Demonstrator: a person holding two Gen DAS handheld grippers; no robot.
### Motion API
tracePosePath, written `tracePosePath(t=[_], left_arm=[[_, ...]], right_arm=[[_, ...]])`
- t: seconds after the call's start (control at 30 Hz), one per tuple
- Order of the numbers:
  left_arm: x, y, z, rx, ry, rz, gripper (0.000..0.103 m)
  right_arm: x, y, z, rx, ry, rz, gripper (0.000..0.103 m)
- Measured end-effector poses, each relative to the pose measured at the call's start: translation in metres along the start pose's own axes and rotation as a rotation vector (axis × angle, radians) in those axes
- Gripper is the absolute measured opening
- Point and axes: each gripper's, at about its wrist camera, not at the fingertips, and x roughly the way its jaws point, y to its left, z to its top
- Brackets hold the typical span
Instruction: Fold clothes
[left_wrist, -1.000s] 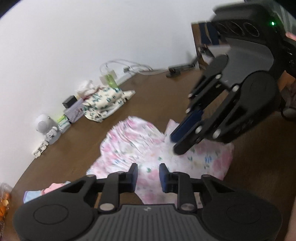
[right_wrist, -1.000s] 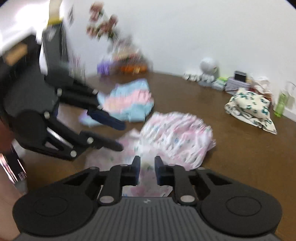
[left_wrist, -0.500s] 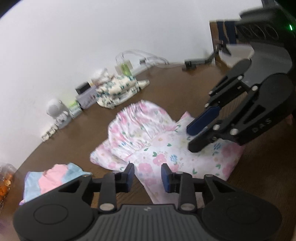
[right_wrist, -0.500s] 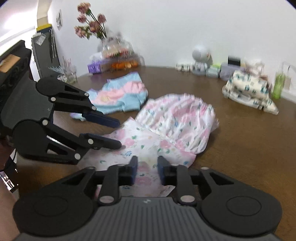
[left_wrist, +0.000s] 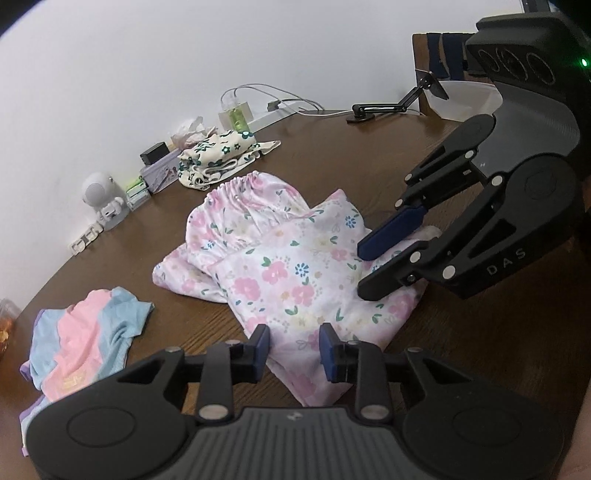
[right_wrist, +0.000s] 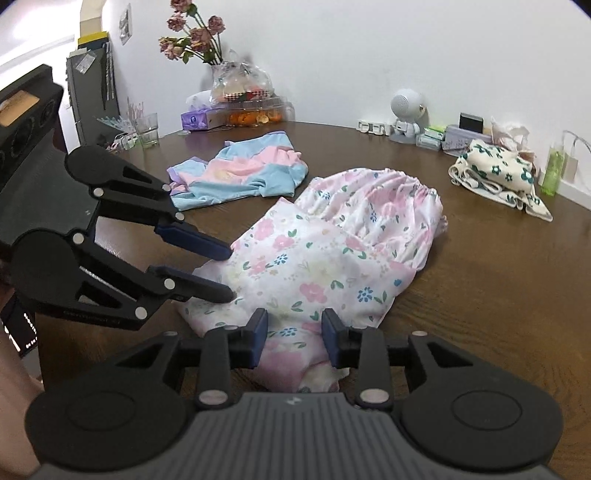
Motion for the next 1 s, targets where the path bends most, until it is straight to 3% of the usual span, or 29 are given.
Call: tracePosePath(t=[0.4,0.57,0.63,0.77,0.83,0.9,1.0], left_arm=[[-0.035,-0.029,-0.019,-0.012,0.007,-0.011,0.026],[-0.044,-0.032,-0.026,-0.055,-0.002,-0.022,0.027],[-0.05,-0.029,-0.024,-0.066,-0.02,-0.013,0.036],[-0.08,-0.015,-0.025,-0.122,-0.124,0.01,0.091],[-0.096,-0.01,-0.028,-0.14,-0.175,0.023,0.098],[-0.102,-0.01,-0.03,-0.137,-0.171,0.037,0.101],[-0.101,-0.016,-0.035,-0.13,-0.134,0.061,0.101]], right_arm=[[-0.028,0.03,-0.017,0.011,0.039,-0.004,0.033],[-0.042,0.038,-0.026,0.038,0.016,0.007,0.034],[-0.047,0.038,-0.025,0.039,-0.001,0.011,0.04],[-0.075,0.045,-0.019,-0.038,-0.064,-0.016,0.075],[-0.091,0.05,-0.017,-0.117,-0.087,-0.044,0.087],[-0.095,0.057,-0.019,-0.207,-0.054,-0.06,0.099],[-0.087,0.073,-0.024,-0.387,0.011,-0.097,0.098]])
